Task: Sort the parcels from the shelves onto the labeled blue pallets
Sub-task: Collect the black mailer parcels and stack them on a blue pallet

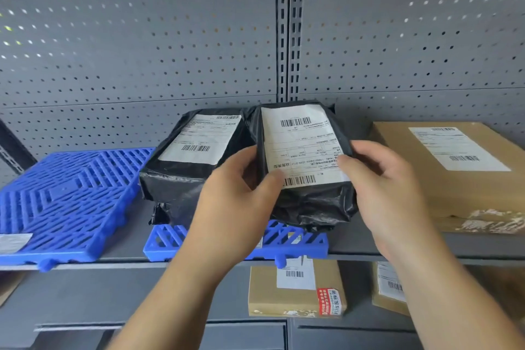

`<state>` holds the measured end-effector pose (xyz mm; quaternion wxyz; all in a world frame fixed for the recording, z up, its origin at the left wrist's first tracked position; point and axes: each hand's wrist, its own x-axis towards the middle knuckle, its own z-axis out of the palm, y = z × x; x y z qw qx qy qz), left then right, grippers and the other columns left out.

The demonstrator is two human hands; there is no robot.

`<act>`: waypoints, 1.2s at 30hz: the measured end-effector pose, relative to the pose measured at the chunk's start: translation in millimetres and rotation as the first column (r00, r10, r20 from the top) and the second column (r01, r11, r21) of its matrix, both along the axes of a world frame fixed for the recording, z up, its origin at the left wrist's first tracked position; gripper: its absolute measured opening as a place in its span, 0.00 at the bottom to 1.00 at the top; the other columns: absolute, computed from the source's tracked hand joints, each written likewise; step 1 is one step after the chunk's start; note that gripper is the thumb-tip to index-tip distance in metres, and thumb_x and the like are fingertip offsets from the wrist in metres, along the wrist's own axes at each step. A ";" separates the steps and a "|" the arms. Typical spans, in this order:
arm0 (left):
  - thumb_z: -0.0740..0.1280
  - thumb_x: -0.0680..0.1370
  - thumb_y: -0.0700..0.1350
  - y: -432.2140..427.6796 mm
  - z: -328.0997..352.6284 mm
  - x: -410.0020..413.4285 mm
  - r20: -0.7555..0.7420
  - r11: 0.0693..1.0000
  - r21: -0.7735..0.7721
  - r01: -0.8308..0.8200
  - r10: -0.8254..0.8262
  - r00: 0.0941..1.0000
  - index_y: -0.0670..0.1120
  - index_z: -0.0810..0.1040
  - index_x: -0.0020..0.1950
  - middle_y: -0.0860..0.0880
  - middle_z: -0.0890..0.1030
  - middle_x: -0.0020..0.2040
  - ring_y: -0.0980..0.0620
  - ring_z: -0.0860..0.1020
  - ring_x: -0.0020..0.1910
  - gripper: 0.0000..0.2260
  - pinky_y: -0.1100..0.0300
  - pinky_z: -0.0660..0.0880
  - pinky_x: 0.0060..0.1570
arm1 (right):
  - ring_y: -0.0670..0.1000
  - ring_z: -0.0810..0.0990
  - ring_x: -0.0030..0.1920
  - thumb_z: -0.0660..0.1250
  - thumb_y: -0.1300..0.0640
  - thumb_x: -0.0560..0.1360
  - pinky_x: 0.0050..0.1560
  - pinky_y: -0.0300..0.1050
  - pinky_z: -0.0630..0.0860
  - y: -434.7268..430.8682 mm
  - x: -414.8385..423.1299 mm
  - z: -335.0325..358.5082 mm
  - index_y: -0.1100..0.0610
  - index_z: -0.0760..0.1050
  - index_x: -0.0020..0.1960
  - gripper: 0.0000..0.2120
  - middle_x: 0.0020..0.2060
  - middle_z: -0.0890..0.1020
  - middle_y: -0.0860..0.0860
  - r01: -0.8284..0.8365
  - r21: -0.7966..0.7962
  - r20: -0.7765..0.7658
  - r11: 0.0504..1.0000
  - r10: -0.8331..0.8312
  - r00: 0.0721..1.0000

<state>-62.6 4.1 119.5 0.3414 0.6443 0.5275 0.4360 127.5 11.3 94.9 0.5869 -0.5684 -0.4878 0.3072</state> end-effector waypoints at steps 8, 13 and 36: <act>0.68 0.80 0.51 12.1 -8.9 16.2 -0.050 0.990 -0.122 -0.065 0.060 0.997 0.59 0.64 0.79 0.64 0.83 0.56 0.70 0.80 0.46 0.28 0.79 0.72 0.39 | 0.39 0.84 0.45 0.67 0.55 0.79 0.51 0.48 0.82 13.8 -0.2 -14.2 0.46 0.83 0.52 0.07 0.44 0.86 0.36 0.014 -0.058 0.061 0.998 -0.011 0.998; 0.67 0.80 0.52 12.6 -10.4 20.6 -0.137 0.983 -0.168 -0.068 0.045 0.989 0.63 0.58 0.81 0.65 0.83 0.48 0.64 0.80 0.38 0.32 0.75 0.73 0.35 | 0.30 0.78 0.53 0.62 0.48 0.83 0.54 0.31 0.71 16.4 -0.8 -17.2 0.43 0.80 0.57 0.09 0.50 0.82 0.29 -0.101 -0.166 0.125 0.981 0.122 0.985; 0.68 0.79 0.52 -6.3 -10.9 22.4 -0.268 0.977 0.205 -0.052 0.107 0.957 0.57 0.69 0.75 0.58 0.67 0.73 0.57 0.67 0.73 0.25 0.55 0.67 0.73 | 0.43 0.68 0.73 0.59 0.45 0.83 0.72 0.40 0.62 -27.7 8.4 -3.2 0.44 0.67 0.77 0.22 0.73 0.72 0.41 0.039 -0.113 0.329 0.993 0.000 0.944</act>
